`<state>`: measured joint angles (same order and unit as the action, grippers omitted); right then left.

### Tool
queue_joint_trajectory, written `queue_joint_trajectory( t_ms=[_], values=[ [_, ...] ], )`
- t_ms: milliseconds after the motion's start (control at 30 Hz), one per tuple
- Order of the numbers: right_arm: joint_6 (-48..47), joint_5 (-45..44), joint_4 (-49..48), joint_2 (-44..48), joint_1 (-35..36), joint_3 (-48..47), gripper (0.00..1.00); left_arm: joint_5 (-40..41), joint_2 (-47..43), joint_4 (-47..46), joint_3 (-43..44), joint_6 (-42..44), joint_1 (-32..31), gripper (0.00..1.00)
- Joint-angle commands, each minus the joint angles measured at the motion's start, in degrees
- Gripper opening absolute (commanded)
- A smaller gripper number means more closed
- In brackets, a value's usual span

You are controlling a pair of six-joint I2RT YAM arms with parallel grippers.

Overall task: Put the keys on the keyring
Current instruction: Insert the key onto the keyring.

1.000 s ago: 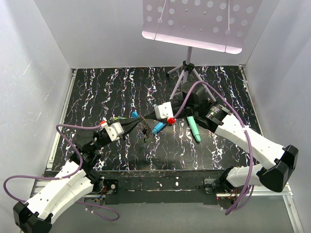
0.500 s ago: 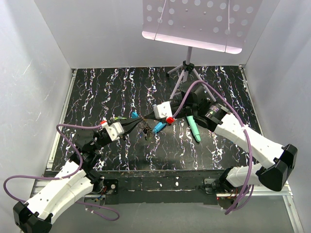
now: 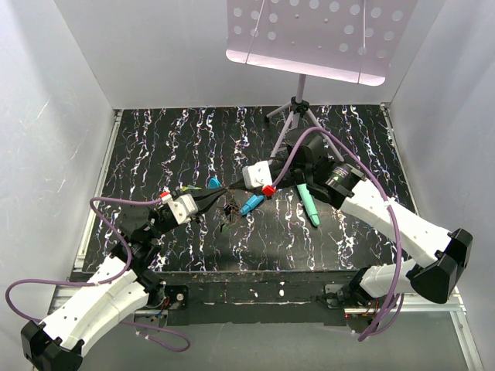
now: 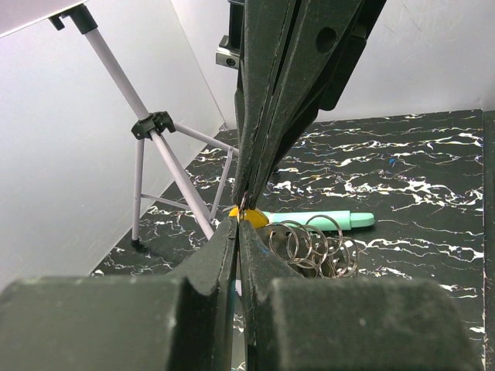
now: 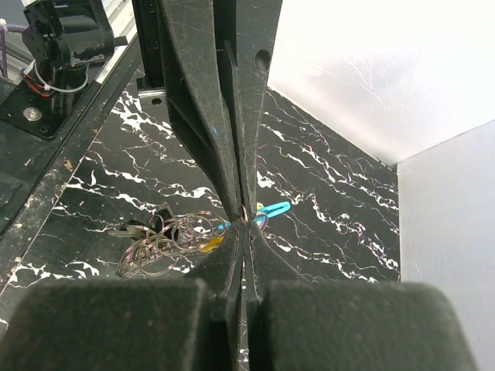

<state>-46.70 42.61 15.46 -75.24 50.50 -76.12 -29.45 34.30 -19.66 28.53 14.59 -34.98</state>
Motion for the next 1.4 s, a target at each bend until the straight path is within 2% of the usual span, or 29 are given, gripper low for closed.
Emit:
queue_joint_trajectory(
  t_ms=[0, 800, 1367],
  values=[
    [-0.41, 1.25, -0.70, -0.61, 1.62, -3.16, 0.01, -1.75, -0.20, -1.78, 1.96, 0.35, -0.26, 0.00],
    [-0.59, 1.86, 1.23, -1.40, 2.06, -4.48, 0.01, -1.75, 0.15, -0.20, 2.67, 0.53, -0.26, 0.00],
    [-4.37, 0.81, 5.19, -0.87, 2.15, -4.57, 0.01, 0.27, -0.64, -1.17, 2.75, -1.58, -0.26, 0.00]
  ],
)
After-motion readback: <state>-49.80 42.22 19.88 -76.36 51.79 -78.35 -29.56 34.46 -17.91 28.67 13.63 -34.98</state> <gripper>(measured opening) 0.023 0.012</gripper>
